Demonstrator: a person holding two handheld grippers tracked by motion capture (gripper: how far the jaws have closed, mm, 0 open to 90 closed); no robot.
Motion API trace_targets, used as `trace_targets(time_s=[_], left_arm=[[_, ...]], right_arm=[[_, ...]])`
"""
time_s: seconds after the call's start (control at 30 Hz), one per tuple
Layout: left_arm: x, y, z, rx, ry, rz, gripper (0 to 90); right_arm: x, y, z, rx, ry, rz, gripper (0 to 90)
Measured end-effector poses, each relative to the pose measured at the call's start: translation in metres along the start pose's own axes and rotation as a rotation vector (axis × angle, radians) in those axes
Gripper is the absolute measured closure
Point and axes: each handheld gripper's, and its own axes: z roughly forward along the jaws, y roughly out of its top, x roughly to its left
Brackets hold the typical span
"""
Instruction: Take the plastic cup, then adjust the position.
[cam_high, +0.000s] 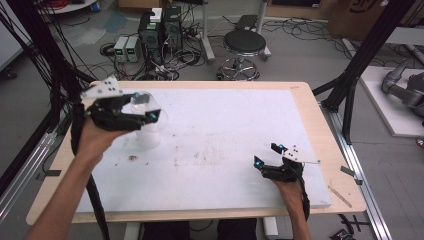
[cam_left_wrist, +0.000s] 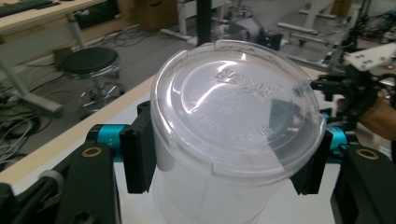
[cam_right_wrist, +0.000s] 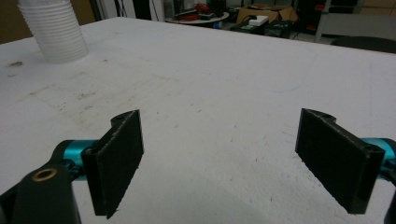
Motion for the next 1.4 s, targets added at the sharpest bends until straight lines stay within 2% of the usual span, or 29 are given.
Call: trace_targets(time_s=[0.1,0.2,0.27,0.4,0.57,0.9,1.07,1.2,1.4], left_arm=[[-0.016,-0.015,0.014,-0.004,-0.044,0.017,36.5],[-0.026,-0.026,0.029,-0.011,-0.085,-0.002,36.5],[-0.031,-0.033,0.038,-0.015,-0.13,-0.006,36.5],[-0.037,-0.046,0.055,-0.039,-0.25,-0.009,36.5],[-0.039,-0.059,0.068,-0.089,-0.321,-0.026,36.5],[-0.035,-0.075,0.072,-0.115,-0.378,-0.041,36.5],[-0.034,-0.079,0.075,-0.118,-0.388,-0.042,36.5],[-0.031,-0.081,0.076,-0.112,-0.376,-0.039,36.5],[-0.028,-0.079,0.074,-0.123,-0.376,-0.039,36.5]], right_arm=[[0.0,0.0,0.0,0.006,0.002,0.006,15.3],[0.0,0.0,0.0,-0.006,-0.006,-0.015,15.3],[0.001,-0.001,-0.001,-0.012,-0.004,-0.016,15.3],[0.001,-0.001,-0.001,-0.012,0.004,-0.009,15.3],[0.001,-0.001,-0.004,-0.033,0.011,-0.009,15.3],[0.002,-0.001,-0.002,-0.019,0.012,-0.021,15.9],[0.002,-0.001,-0.002,-0.013,0.011,-0.022,15.9],[0.002,-0.001,-0.002,-0.022,0.01,-0.031,15.8],[0.0,-0.001,-0.003,-0.023,0.032,-0.017,15.8]])
